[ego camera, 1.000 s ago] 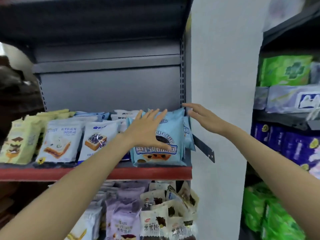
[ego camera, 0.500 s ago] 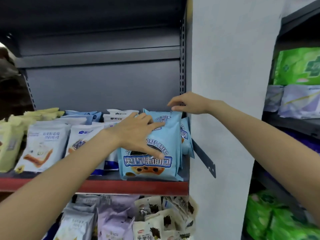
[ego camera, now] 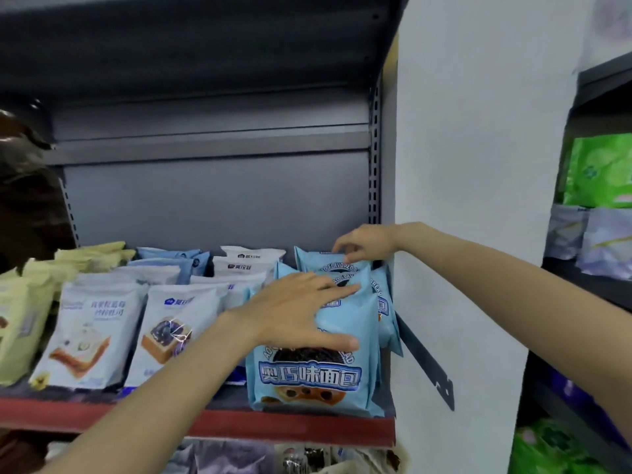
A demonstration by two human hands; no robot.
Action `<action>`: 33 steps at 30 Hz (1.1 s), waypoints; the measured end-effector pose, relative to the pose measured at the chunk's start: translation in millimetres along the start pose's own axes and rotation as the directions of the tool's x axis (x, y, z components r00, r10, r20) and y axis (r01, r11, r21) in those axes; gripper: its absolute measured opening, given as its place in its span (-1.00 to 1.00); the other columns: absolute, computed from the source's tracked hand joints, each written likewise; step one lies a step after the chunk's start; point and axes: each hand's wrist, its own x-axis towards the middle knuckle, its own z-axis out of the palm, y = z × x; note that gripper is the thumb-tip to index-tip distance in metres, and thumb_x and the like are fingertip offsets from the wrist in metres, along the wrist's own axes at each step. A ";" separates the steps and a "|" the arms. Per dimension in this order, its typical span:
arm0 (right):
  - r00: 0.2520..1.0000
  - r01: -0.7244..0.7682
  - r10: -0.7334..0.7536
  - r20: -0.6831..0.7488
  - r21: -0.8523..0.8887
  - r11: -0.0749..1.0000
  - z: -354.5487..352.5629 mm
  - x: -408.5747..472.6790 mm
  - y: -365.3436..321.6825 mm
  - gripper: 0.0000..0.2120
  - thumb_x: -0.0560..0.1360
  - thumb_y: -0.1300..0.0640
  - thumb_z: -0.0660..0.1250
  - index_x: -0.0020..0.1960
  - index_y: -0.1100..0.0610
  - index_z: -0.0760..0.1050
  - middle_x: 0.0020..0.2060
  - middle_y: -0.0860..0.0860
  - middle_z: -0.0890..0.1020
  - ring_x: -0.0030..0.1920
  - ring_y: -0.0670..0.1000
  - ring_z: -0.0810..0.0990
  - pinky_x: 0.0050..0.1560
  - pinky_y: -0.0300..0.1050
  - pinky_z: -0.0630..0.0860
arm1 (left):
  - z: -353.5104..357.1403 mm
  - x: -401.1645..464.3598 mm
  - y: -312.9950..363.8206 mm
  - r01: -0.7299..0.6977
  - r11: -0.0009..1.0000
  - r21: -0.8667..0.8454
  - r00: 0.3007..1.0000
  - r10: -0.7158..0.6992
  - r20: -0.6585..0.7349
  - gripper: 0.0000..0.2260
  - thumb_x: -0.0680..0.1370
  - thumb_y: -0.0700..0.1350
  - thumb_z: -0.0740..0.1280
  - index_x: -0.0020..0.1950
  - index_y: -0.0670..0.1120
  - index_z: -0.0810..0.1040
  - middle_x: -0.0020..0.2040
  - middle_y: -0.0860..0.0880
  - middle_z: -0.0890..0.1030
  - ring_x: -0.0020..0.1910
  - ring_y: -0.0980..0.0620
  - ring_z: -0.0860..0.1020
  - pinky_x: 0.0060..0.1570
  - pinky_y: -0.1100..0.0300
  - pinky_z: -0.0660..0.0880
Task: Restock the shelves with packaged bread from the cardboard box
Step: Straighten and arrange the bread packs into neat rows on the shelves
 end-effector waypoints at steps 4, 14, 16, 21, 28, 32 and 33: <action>0.992 -0.066 0.052 0.116 0.116 0.991 3.3 7.2 -12.3 -0.59 0.64 0.05 0.07 0.46 0.13 0.22 0.39 0.05 0.38 0.34 0.04 0.38 0.23 -0.25 0.23 | -0.9 1.5 -1.0 -0.007 1.000 -0.022 1.000 0.008 0.017 -0.24 0.39 0.46 0.12 0.52 0.23 0.02 0.33 0.18 0.31 0.23 0.18 0.24 0.16 0.31 0.13; 0.941 -0.221 0.115 0.320 0.320 0.921 8.4 10.5 -16.6 -0.60 0.58 -0.21 0.03 0.16 0.01 0.48 0.06 -0.05 0.56 0.08 -0.06 0.50 0.34 0.03 0.29 | 1.4 1.8 -1.7 0.007 1.000 0.009 1.000 -0.007 -0.002 -0.23 0.37 0.48 0.08 0.51 0.24 0.00 0.35 0.19 0.29 0.27 0.17 0.21 0.27 0.21 0.14; 0.955 -0.159 0.076 0.286 0.278 0.947 7.5 8.2 -15.9 -0.61 0.57 -0.13 0.13 0.12 0.12 0.55 0.11 0.02 0.59 0.14 0.00 0.52 0.34 -0.02 0.31 | 1.7 1.2 -1.9 0.005 1.000 0.009 1.000 -0.005 -0.008 -0.22 0.34 0.50 0.04 0.51 0.25 0.00 0.37 0.18 0.28 0.28 0.16 0.21 0.29 0.20 0.13; 0.967 -0.148 0.058 0.247 0.363 0.920 -9.0 -11.4 -13.6 -0.70 0.58 -0.11 0.13 0.16 -0.06 0.56 0.07 -0.09 0.58 0.21 -0.02 0.46 0.24 -0.15 0.30 | 2.6 -0.6 -2.1 -0.007 1.000 0.009 0.999 0.008 -0.043 -0.24 0.38 0.48 0.08 0.51 0.24 0.00 0.36 0.21 0.28 0.30 0.18 0.19 0.32 0.20 0.10; 0.975 -0.161 0.088 0.205 0.375 0.913 -4.4 -11.6 -15.9 -0.46 0.52 -0.34 -0.01 0.38 -0.09 0.31 0.21 -0.03 0.50 0.07 -0.04 0.53 0.26 -0.05 0.40 | 4.1 -0.8 -2.6 -0.014 1.000 0.019 0.998 0.015 -0.066 -0.24 0.38 0.48 0.06 0.51 0.24 0.00 0.35 0.20 0.29 0.30 0.18 0.19 0.31 0.21 0.10; 0.973 -0.101 0.065 0.220 0.159 0.982 -0.4 11.3 -21.1 -0.47 0.53 -0.27 0.11 0.43 -0.10 0.18 0.14 -0.08 0.45 0.01 -0.03 0.52 0.08 -0.16 0.37 | 3.9 -1.4 -2.2 -0.002 1.000 0.012 0.998 0.003 -0.060 -0.25 0.38 0.48 0.08 0.51 0.26 -0.01 0.43 0.19 0.22 0.40 0.16 0.12 0.38 0.15 0.06; 0.968 -0.096 0.056 0.245 0.156 0.983 -0.4 17.3 -20.4 -0.50 0.54 -0.24 0.14 0.41 -0.08 0.21 0.12 -0.03 0.49 0.03 0.02 0.53 0.07 -0.14 0.41 | 3.9 -1.6 -1.7 0.000 1.000 0.012 0.998 0.001 -0.059 -0.25 0.39 0.48 0.09 0.51 0.26 -0.01 0.44 0.19 0.21 0.40 0.16 0.12 0.37 0.15 0.06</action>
